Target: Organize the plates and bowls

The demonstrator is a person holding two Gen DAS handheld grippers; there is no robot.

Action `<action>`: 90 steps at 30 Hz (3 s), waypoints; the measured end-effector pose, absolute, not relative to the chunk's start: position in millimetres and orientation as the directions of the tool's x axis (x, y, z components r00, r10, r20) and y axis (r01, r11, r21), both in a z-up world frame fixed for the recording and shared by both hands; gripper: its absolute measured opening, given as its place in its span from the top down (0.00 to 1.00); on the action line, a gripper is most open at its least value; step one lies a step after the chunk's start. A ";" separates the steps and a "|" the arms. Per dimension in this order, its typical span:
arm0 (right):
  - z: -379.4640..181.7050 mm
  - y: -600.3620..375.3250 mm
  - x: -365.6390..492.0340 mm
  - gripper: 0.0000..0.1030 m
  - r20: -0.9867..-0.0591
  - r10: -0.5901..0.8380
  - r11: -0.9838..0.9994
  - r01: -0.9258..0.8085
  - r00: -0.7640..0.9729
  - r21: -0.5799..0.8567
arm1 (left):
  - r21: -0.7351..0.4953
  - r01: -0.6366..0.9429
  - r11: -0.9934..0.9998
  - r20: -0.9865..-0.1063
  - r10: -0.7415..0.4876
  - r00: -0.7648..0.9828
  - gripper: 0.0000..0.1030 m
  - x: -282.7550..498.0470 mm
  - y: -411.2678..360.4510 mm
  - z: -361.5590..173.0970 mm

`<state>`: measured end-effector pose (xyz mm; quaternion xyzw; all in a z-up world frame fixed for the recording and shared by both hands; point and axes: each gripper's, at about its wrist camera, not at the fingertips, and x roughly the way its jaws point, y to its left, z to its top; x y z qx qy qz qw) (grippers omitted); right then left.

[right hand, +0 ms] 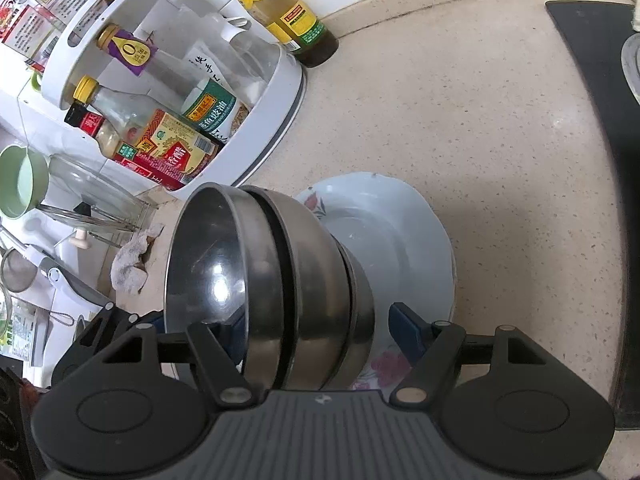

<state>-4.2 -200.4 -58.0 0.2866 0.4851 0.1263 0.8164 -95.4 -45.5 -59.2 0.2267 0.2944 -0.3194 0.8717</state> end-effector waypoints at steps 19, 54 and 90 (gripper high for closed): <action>-27.6 -188.7 -28.5 0.32 -0.705 0.373 0.881 0.009 0.603 0.474 | 0.141 0.539 0.830 -0.594 -0.364 0.717 0.00 -120.2 8.3 -16.2; 63.4 -114.3 -71.1 0.29 -0.497 0.251 0.951 -0.117 0.831 0.284 | -0.026 0.163 0.986 -0.439 -0.158 0.885 0.00 -98.5 44.5 33.5; 50.0 -117.5 -70.8 0.29 -0.495 0.158 0.972 -0.045 0.855 0.232 | -0.019 0.104 0.994 -0.415 -0.102 0.904 0.00 -105.4 38.8 32.6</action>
